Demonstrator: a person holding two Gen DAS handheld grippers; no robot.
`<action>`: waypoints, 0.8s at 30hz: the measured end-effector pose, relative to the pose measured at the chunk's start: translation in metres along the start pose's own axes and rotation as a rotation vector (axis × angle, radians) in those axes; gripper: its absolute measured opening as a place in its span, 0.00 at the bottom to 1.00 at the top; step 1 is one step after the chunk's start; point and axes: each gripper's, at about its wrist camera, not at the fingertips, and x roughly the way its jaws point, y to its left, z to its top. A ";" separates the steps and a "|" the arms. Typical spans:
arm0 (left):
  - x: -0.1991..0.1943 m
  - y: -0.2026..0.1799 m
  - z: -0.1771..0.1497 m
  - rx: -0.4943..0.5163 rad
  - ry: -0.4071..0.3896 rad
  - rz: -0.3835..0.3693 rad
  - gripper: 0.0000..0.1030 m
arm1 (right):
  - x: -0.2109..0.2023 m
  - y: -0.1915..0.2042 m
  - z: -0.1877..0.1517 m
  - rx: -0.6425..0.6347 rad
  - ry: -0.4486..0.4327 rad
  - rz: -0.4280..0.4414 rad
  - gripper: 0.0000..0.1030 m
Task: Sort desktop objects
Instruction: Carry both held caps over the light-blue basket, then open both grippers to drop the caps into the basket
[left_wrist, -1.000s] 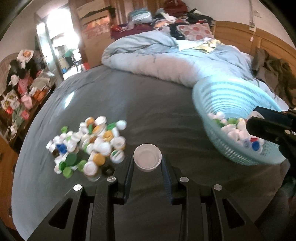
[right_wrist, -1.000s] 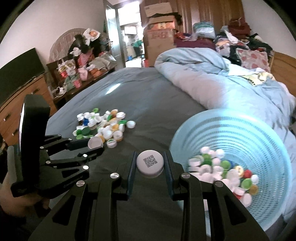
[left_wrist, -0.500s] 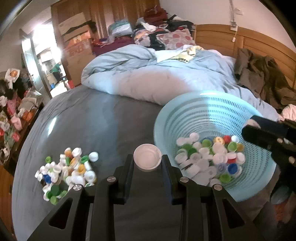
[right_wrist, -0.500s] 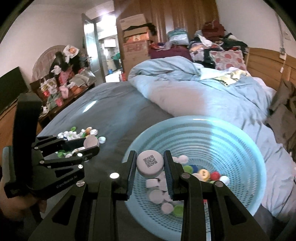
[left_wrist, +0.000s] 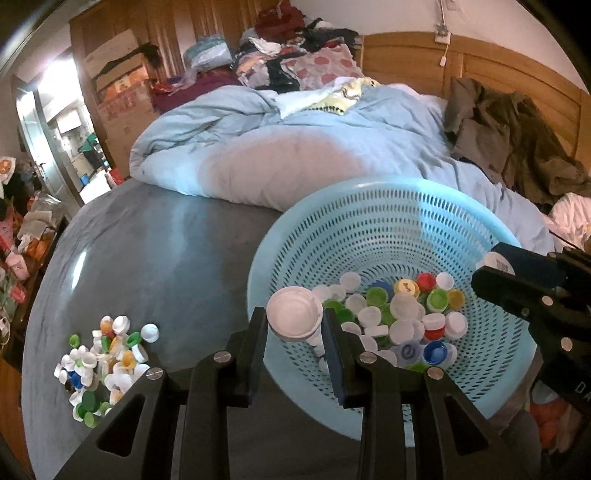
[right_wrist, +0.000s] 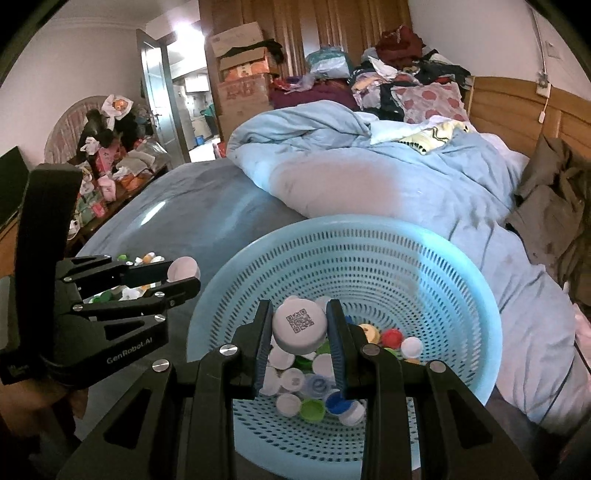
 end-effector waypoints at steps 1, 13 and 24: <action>0.003 -0.002 0.001 0.004 0.008 -0.001 0.31 | 0.002 -0.003 0.000 0.002 0.007 0.001 0.25; 0.033 -0.021 0.009 0.032 0.122 -0.063 0.32 | 0.008 -0.017 0.000 0.032 0.045 0.017 0.25; 0.039 -0.027 0.017 0.037 0.144 -0.094 0.31 | 0.012 -0.023 -0.001 0.047 0.062 0.020 0.25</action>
